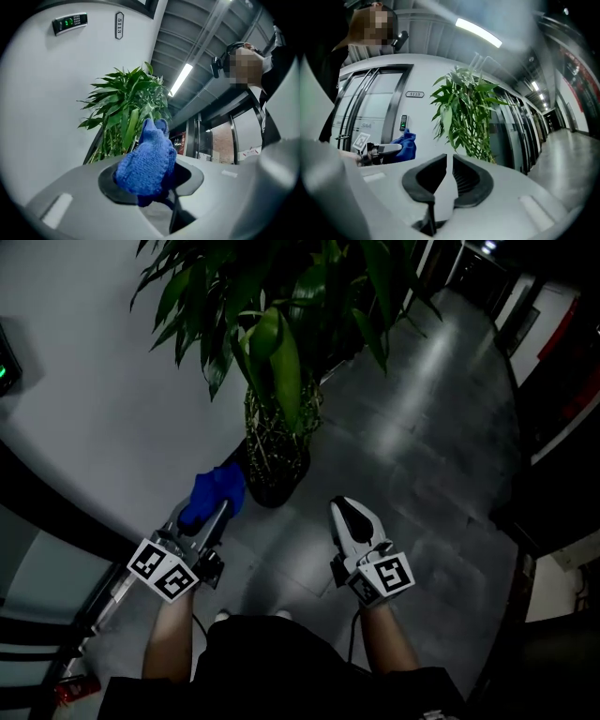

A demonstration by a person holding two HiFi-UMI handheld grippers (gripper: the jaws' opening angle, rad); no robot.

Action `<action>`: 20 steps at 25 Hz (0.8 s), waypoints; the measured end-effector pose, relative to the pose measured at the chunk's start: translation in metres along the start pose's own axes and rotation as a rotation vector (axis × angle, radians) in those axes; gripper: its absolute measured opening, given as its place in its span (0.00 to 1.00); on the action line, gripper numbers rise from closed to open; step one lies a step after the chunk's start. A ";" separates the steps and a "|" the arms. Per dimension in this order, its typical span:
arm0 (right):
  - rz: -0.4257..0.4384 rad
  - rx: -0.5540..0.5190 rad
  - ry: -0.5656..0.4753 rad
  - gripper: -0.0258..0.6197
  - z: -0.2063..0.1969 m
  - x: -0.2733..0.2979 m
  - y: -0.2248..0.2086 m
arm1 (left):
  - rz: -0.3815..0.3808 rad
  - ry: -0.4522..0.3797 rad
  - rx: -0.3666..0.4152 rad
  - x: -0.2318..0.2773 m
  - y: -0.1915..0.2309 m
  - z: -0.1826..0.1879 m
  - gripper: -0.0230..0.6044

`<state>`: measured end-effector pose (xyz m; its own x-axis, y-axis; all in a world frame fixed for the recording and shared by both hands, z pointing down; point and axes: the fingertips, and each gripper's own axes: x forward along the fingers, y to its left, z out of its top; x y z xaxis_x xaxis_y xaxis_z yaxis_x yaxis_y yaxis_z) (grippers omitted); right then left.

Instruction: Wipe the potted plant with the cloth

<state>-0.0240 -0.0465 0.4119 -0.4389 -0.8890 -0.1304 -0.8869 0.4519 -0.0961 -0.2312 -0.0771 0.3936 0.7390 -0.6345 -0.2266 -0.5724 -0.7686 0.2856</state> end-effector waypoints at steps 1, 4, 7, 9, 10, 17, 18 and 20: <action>0.015 0.000 0.011 0.10 -0.002 -0.004 -0.002 | 0.001 0.002 0.011 -0.001 -0.005 0.002 0.28; 0.005 0.010 0.048 0.10 -0.014 -0.017 -0.015 | 0.003 0.008 0.065 -0.015 -0.013 0.011 0.28; -0.011 0.029 0.052 0.10 -0.018 -0.020 -0.008 | 0.069 -0.014 0.068 -0.042 0.007 0.025 0.28; -0.010 0.035 0.043 0.10 -0.018 -0.012 0.002 | 0.106 -0.032 0.048 -0.056 0.021 0.030 0.28; -0.005 0.036 0.034 0.10 -0.017 -0.005 0.008 | 0.114 -0.036 0.049 -0.060 0.026 0.032 0.28; 0.046 0.053 -0.026 0.10 -0.003 0.028 0.047 | 0.081 -0.019 0.009 -0.081 0.033 0.032 0.28; 0.050 0.067 -0.034 0.10 -0.003 0.033 0.052 | 0.062 -0.026 -0.014 -0.084 0.030 0.033 0.28; 0.059 0.083 -0.051 0.10 -0.002 0.045 0.061 | 0.054 -0.050 -0.009 -0.087 0.030 0.040 0.28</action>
<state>-0.0981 -0.0596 0.4025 -0.4805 -0.8566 -0.1881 -0.8436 0.5101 -0.1678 -0.3267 -0.0480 0.3848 0.6884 -0.6783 -0.2571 -0.6075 -0.7328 0.3065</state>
